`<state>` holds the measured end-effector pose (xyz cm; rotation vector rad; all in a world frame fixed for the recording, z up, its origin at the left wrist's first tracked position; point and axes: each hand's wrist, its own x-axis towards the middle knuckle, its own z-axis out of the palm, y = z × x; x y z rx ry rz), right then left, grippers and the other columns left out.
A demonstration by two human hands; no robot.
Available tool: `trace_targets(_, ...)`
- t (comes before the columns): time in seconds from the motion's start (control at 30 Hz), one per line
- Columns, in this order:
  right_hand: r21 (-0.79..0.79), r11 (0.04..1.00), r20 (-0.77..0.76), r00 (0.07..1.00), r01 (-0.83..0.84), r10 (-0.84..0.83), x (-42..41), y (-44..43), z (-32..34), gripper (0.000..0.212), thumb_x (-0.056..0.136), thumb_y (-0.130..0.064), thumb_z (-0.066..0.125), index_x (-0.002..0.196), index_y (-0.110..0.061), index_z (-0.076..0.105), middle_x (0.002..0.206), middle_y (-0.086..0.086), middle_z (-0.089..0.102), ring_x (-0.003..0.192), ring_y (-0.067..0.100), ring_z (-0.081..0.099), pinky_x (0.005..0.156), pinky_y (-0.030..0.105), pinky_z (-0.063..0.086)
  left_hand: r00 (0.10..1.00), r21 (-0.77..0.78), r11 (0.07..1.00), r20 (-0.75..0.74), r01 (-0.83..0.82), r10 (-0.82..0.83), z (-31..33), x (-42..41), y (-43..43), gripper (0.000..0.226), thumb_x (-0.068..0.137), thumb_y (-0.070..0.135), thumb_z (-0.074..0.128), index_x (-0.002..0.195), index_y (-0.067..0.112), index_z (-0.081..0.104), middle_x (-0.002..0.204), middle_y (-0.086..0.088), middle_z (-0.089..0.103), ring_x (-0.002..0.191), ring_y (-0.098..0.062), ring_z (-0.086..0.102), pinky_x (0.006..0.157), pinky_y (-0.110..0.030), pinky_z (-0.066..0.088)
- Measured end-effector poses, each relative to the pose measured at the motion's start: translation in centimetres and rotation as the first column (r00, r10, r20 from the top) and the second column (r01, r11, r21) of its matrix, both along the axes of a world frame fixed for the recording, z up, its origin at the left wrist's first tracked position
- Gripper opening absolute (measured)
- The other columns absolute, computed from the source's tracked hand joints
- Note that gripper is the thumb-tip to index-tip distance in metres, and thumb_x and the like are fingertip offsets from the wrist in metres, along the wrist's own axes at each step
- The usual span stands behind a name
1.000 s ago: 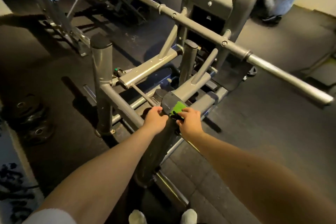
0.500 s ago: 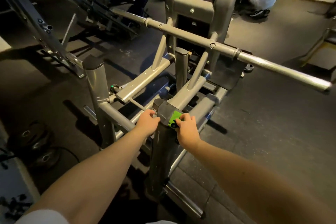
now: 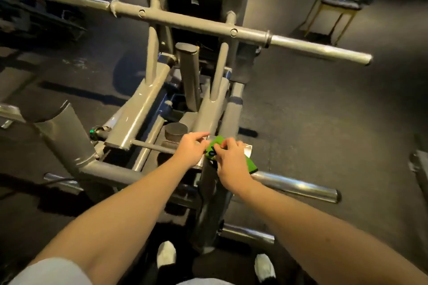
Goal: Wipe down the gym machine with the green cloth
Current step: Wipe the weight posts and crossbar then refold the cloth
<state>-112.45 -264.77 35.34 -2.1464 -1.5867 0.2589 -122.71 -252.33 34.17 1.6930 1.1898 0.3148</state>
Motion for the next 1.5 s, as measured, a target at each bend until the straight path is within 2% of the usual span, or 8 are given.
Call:
trace_targets(0.13,-0.043,0.997,0.032,0.998,0.061,-0.059,-0.5,-0.3,0.1,0.029,0.092,-0.005,0.062,0.119,-0.008,0.069,0.107,0.013,0.053,0.099,0.03,0.047,0.084,0.04,0.047,0.991,-0.093,0.988,0.06,0.123,-0.118,0.1,-0.1,2.0,0.031,0.097,0.008,0.066,0.127,0.017,0.067,0.087,-0.004,0.062,0.061,-0.011,0.057,0.053,-0.015,0.049)
trace_targets(0.4,-0.062,0.885,0.006,0.887,0.462,-0.463,-1.4,-1.8,0.1,0.024,0.088,0.0,0.066,0.112,0.002,0.069,0.107,0.017,0.054,0.096,0.032,0.049,0.081,0.035,0.046,0.984,-0.26,0.952,0.114,0.165,-0.139,-0.1,0.1,2.9,0.036,0.095,0.001,0.066,0.13,0.005,0.065,0.075,-0.003,0.058,0.049,-0.01,0.051,0.051,-0.02,0.051)
trace_targets(0.6,-0.108,0.968,-0.047,0.972,0.225,-0.231,-5.3,-0.1,0.8,0.033,0.093,-0.004,0.059,0.125,-0.004,0.064,0.118,0.019,0.051,0.106,0.033,0.047,0.089,0.042,0.045,0.989,-0.336,0.933,0.113,0.132,-0.099,-0.5,0.4,3.7,0.027,0.097,0.003,0.066,0.124,0.004,0.07,0.081,-0.007,0.068,0.053,-0.01,0.057,0.058,-0.028,0.055)
trace_targets(0.87,-0.073,0.884,0.038,0.887,0.462,-0.46,-0.6,0.1,0.1,0.027,0.093,-0.004,0.063,0.119,0.0,0.066,0.113,0.021,0.052,0.103,0.038,0.049,0.089,0.046,0.047,0.99,-0.356,0.928,0.117,0.112,-0.075,-0.8,0.4,4.3,0.02,0.096,0.01,0.069,0.115,0.011,0.074,0.089,-0.008,0.073,0.065,-0.013,0.063,0.069,-0.03,0.058)
trace_targets(1.13,-0.084,0.994,0.006,0.998,0.069,-0.069,-4.3,0.2,0.4,0.033,0.088,0.0,0.065,0.12,-0.007,0.069,0.102,0.012,0.055,0.093,0.027,0.05,0.076,0.033,0.045,0.99,-0.434,0.897,0.136,0.088,-0.031,-1.0,0.2,4.7,0.014,0.098,0.01,0.066,0.108,0.012,0.075,0.091,-0.007,0.074,0.076,-0.015,0.066,0.069,-0.028,0.059)
trace_targets(1.23,-0.087,0.982,0.021,0.986,0.166,-0.164,-1.1,-1.9,0.0,0.03,0.095,-0.005,0.06,0.122,-0.013,0.068,0.108,0.01,0.051,0.099,0.026,0.05,0.081,0.028,0.039,0.99,-0.458,0.885,0.137,0.085,-0.024,-1.0,0.2,4.8,0.015,0.098,0.008,0.065,0.108,0.011,0.075,0.083,-0.007,0.072,0.067,-0.012,0.059,0.06,-0.022,0.053)
trace_targets(1.3,-0.061,0.953,0.01,0.955,0.298,-0.298,0.5,-1.1,-0.2,0.028,0.091,-0.001,0.065,0.116,-0.014,0.068,0.103,0.013,0.051,0.093,0.031,0.051,0.077,0.037,0.047,0.991,-0.467,0.881,0.134,0.075,-0.014,-1.0,0.1,4.7,0.014,0.098,0.009,0.066,0.106,0.013,0.076,0.083,-0.006,0.074,0.069,-0.013,0.06,0.063,-0.024,0.053)
trace_targets(1.5,-0.05,0.975,0.105,0.972,0.215,-0.209,-2.5,3.4,0.3,0.034,0.085,-0.008,0.066,0.119,-0.009,0.067,0.1,0.012,0.05,0.092,0.03,0.047,0.072,0.043,0.048,0.991,-0.486,0.871,0.135,0.07,-0.004,-0.6,-0.1,4.7,0.013,0.097,0.017,0.07,0.107,0.018,0.077,0.095,-0.004,0.077,0.082,-0.014,0.069,0.069,-0.026,0.055)
